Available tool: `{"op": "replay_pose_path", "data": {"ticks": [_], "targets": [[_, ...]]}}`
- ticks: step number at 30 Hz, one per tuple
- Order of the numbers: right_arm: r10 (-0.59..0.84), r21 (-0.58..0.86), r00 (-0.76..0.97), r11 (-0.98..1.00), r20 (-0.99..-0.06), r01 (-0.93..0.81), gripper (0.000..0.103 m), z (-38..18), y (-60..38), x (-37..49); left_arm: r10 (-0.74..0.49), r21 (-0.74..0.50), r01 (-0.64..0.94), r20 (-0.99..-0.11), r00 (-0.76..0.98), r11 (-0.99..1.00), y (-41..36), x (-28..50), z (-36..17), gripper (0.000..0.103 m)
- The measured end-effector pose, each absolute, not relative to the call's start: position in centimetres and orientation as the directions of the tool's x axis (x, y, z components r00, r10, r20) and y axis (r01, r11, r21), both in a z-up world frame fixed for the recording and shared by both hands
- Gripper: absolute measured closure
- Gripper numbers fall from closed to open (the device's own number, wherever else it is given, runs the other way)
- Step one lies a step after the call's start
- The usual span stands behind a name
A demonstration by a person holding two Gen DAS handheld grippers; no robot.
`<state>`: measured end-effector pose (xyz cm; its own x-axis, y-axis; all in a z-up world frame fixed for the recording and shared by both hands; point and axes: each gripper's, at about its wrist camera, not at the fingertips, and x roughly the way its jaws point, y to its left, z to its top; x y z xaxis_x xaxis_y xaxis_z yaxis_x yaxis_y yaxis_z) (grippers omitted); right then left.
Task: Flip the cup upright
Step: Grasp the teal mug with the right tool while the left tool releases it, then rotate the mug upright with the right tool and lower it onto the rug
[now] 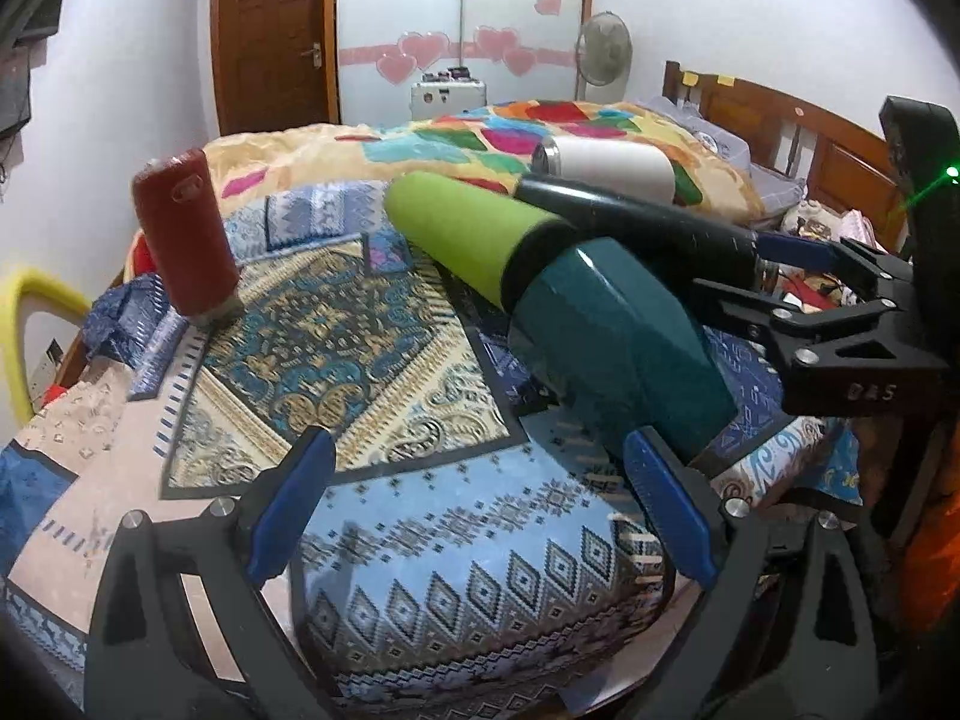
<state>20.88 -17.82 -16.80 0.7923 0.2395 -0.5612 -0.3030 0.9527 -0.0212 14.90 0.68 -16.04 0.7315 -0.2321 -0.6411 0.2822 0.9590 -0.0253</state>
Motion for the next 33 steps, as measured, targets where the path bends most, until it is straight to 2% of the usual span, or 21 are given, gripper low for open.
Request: {"op": "replay_pose_path", "data": {"ticks": [7, 11, 16, 19, 21, 28, 33], "targets": [[0.366, 0.102, 0.737, 0.920, -0.567, -0.379, 0.000, -16.2, -16.1, 20.3, -0.157, 0.018, 0.202, -0.561, 0.813, 0.979, 3.0, 14.1, -13.8, 0.005], [0.401, 0.116, 0.701, 0.901, -0.590, -0.418, 0.000, -16.8, -13.9, 20.7, -0.127, 0.024, 0.165, -0.534, 0.836, 0.986, 4.2, 13.8, -13.3, 0.005], [0.380, 0.081, 0.674, 0.899, -0.634, -0.430, 0.001, -17.4, -12.3, 21.6, -0.131, -0.005, 0.151, -0.525, 0.841, 0.989, 5.4, 13.8, -13.6, 0.005], [0.346, 0.051, 0.647, 0.902, -0.680, -0.429, 0.008, -17.9, -11.5, 22.4, -0.130, -0.012, 0.145, -0.520, 0.844, 0.989, 5.7, 13.9, -13.8, 0.005], [0.331, 0.037, 0.631, 0.901, -0.701, -0.432, 0.018, -18.2, -11.2, 22.7, -0.140, -0.023, 0.150, -0.520, 0.842, 0.988, 5.8, 14.0, -14.0, 0.005], [0.296, -0.006, 0.625, 0.901, -0.722, -0.433, 0.025, -18.7, -10.2, 23.2, -0.158, -0.047, 0.157, -0.517, 0.841, 0.986, 5.7, 14.1, -14.3, 0.005], [0.326, 0.024, 0.630, 0.899, -0.705, -0.438, 0.029, -18.1, -10.3, 23.0, -0.141, -0.023, 0.151, -0.515, 0.845, 0.988, 5.6, 13.9, -14.2, 0.005]]}}
